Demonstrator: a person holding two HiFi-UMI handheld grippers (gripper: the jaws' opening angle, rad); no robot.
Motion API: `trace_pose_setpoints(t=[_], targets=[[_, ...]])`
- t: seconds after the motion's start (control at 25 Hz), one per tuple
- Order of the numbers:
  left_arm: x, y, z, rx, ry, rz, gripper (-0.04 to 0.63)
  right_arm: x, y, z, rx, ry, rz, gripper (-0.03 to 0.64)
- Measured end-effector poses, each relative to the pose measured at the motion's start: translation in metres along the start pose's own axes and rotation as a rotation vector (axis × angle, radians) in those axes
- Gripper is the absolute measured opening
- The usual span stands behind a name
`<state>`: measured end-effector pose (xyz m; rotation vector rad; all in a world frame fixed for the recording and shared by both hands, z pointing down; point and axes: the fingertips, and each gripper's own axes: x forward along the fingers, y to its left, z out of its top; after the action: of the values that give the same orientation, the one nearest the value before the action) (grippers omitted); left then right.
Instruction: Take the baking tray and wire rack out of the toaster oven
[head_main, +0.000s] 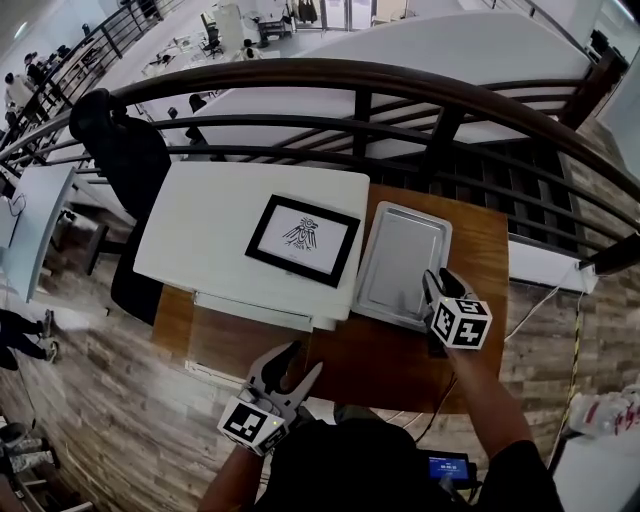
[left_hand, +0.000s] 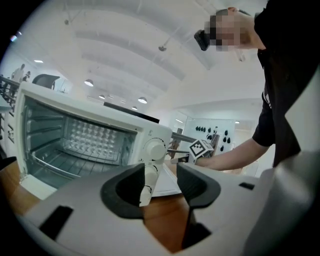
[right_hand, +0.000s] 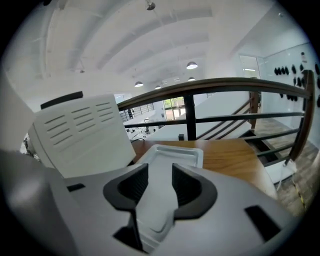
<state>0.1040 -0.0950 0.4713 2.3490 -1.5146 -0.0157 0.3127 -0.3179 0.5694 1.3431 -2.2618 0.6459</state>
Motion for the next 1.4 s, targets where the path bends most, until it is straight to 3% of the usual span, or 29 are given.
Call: trace_pose_setpoints(t=[0.2, 0.4, 0.64, 0.8, 0.96, 1.16, 1.4], targets=[[-0.024, 0.019, 0.001, 0.014, 0.021, 0.046, 0.166, -0.055, 0.01, 0.017, -0.008, -0.105, -0.002, 0.1], [-0.045, 0.036, 0.025, 0.063, -0.018, 0.024, 0.146, -0.108, 0.024, 0.032, 0.063, -0.268, -0.062, 0.022], [-0.09, 0.064, 0.039, 0.092, -0.026, 0.007, 0.146, -0.143, 0.081, 0.018, 0.117, -0.348, -0.093, 0.009], [-0.111, 0.09, 0.041, 0.076, -0.027, 0.001, 0.146, -0.148, 0.137, 0.002, 0.153, -0.337, -0.056, 0.005], [-0.123, 0.112, 0.032, 0.055, -0.006, 0.007, 0.133, -0.154, 0.182, -0.007, 0.089, -0.338, -0.046, 0.003], [-0.124, 0.137, 0.017, 0.041, 0.04, -0.013, 0.116, -0.167, 0.209, -0.003, 0.099, -0.368, -0.061, 0.002], [-0.102, 0.163, 0.001, -0.064, 0.08, -0.036, 0.112, -0.173, 0.234, -0.008, 0.149, -0.4, -0.075, 0.0]])
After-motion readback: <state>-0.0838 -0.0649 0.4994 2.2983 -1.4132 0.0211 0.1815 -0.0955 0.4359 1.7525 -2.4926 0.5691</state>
